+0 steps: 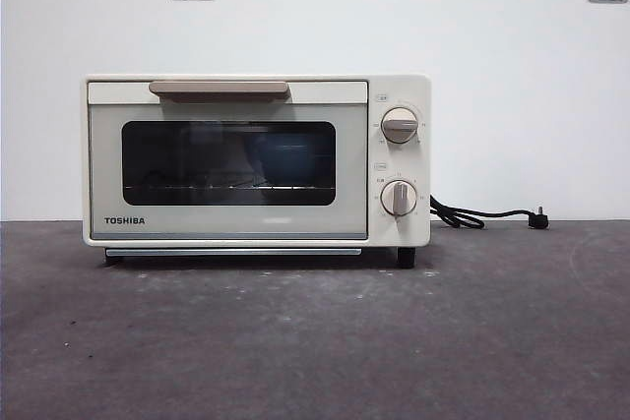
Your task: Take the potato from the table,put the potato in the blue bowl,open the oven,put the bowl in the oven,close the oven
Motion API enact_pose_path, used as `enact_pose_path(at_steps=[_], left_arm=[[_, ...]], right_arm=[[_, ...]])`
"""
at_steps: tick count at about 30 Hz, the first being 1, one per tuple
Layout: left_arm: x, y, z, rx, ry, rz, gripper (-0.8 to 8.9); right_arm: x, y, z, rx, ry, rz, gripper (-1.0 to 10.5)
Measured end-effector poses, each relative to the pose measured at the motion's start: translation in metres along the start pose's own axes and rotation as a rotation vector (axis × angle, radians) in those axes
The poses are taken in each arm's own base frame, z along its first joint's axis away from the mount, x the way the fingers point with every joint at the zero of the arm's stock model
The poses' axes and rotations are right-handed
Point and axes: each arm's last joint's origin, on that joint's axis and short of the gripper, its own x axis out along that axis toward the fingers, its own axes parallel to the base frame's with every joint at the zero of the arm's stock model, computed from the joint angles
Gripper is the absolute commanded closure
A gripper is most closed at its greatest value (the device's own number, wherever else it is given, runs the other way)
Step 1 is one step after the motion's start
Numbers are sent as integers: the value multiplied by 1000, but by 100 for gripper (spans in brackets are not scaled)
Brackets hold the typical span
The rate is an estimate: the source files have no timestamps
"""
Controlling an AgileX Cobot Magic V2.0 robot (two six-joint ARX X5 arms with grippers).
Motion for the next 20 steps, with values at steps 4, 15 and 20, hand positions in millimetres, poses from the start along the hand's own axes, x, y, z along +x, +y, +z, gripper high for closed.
enact_pose_path(at_steps=[4,15,20], left_arm=[[0,0,0,-5,0,0,817],[0,0,0,-7,0,0,817],[0,0,0,-7,0,1,817]], right_arm=[[-3,0,-2,-1,-11,1,942],[-5,0,-3,-2,-17,2,941],[-5,0,-3,-2,-17,2,941]])
